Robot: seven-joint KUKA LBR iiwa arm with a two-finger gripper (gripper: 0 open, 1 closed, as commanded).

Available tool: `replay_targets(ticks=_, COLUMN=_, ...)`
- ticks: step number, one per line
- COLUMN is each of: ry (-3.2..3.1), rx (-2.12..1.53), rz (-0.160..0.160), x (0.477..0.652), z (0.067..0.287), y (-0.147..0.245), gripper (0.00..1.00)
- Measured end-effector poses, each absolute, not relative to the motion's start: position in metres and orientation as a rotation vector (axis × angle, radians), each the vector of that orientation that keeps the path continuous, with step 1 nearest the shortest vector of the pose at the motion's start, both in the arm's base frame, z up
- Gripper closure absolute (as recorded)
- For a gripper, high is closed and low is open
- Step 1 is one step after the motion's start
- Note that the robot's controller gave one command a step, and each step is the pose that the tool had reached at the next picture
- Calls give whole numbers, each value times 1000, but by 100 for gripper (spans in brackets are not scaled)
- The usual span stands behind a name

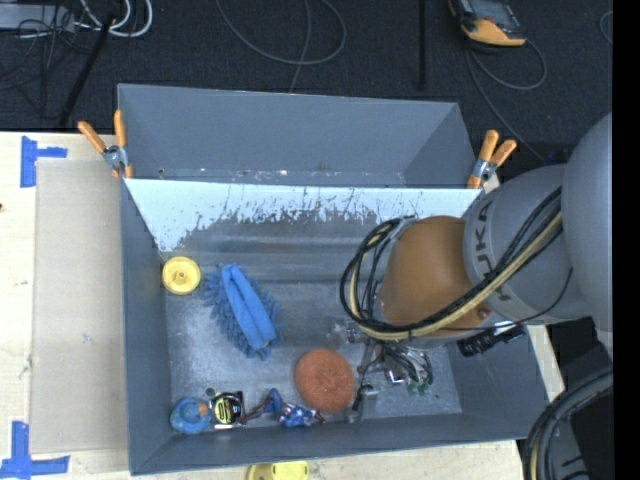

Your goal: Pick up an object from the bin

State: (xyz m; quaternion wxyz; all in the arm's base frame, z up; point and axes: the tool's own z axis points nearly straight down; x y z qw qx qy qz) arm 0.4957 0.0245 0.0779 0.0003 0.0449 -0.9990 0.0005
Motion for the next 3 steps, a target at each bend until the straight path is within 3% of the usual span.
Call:
replay_targets(ticks=1, ry=-3137, rx=-104, rz=1, x=488, z=70, y=54, gripper=100)
replay_targets(ticks=2, ry=-3137, rx=-102, rz=1, x=488, z=70, y=54, gripper=100)
replay_targets(ticks=3, ry=-3138, rx=-143, rz=0, x=492, z=206, y=56, gripper=100)
